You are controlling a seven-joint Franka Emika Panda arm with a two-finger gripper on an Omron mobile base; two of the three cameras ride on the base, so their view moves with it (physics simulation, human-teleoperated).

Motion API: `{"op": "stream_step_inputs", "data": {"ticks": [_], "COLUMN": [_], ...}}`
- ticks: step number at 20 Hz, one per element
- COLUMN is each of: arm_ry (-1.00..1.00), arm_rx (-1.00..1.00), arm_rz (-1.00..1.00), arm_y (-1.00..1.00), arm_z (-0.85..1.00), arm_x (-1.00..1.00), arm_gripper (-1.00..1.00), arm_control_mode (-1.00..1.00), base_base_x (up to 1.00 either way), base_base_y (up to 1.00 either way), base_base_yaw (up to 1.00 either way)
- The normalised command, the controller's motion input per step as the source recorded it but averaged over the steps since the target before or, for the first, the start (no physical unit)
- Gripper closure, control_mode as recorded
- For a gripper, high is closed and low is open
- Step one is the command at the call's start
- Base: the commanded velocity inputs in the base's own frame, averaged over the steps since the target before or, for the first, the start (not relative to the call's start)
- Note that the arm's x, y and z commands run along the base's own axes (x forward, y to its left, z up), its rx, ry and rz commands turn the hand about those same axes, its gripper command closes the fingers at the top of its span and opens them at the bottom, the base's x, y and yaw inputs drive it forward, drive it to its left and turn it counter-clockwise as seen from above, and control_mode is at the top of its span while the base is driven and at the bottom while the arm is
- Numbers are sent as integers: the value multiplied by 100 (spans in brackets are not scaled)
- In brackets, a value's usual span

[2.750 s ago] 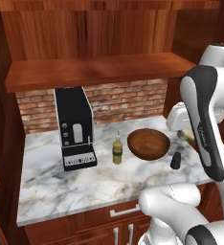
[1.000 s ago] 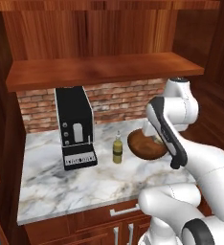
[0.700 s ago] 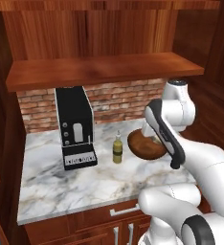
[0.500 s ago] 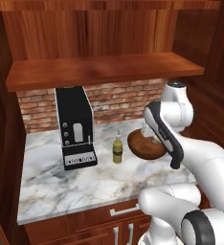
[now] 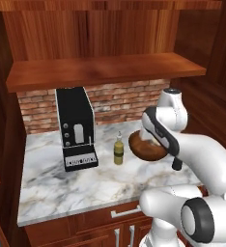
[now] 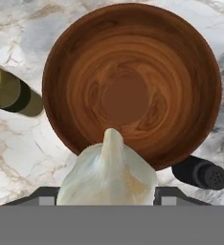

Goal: Retrieve the bottle and the shaker from the cabinet and place them next to the mixing bowl on the counter. Then add garlic from the fridge to the mixing bowl.

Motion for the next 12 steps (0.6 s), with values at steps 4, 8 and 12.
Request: {"op": "stream_step_inputs", "data": {"ticks": [4, 8, 12], "arm_ry": [0, 0, 0], "arm_rx": [0, 0, 0], "arm_rz": [0, 0, 0], "arm_y": [0, 0, -2], "arm_z": [-31, -20, -16], "arm_x": [27, 24, 21], "arm_gripper": [100, 100, 100], "arm_control_mode": [-100, -100, -100], "base_base_x": [0, 0, 0], "base_base_y": [0, 0, 0], "base_base_yaw": [0, 0, 0]}}
